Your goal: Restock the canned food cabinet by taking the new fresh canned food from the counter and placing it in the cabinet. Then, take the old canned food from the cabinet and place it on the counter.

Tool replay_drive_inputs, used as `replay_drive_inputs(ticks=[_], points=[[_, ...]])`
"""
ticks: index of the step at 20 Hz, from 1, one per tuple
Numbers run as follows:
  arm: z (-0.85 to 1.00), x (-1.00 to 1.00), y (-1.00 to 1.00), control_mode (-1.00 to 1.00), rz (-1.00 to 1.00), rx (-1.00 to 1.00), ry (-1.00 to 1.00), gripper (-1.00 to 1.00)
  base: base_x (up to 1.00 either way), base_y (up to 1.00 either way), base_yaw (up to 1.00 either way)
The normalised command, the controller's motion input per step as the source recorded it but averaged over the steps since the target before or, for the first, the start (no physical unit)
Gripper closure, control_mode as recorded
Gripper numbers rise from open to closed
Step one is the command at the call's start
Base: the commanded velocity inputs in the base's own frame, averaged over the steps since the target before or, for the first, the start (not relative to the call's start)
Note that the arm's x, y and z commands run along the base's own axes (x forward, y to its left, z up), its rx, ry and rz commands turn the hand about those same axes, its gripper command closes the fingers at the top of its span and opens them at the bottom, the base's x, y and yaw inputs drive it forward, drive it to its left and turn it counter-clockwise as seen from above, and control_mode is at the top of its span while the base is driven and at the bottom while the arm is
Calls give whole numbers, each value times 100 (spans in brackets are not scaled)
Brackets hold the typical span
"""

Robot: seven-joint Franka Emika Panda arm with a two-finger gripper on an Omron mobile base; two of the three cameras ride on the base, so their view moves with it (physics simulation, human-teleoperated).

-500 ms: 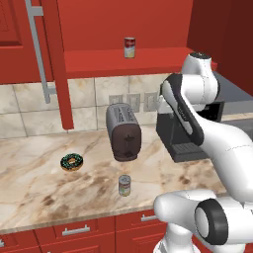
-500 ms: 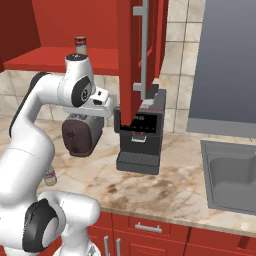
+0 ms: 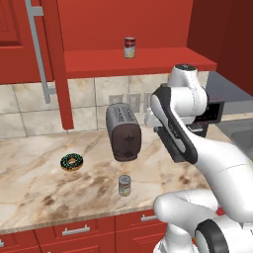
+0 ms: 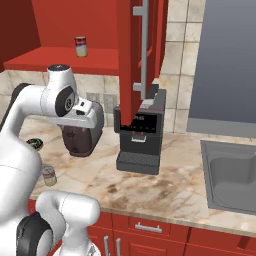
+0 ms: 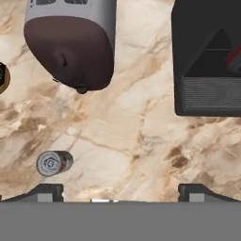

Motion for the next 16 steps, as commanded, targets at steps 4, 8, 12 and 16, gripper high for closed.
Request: replay_drive_inputs(ticks=[4, 8, 12, 16], points=[[-100, -50, 98, -100, 0, -1, 9, -100, 0, 0, 0], [-98, -24, 98, -100, 0, -5, 14, -100, 0, 0, 0], [-61, -1, 73, -100, 2, -15, 14, -100, 0, 0, 0], [-26, 21, 50, -100, 2, -19, 16, -100, 0, 0, 0]])
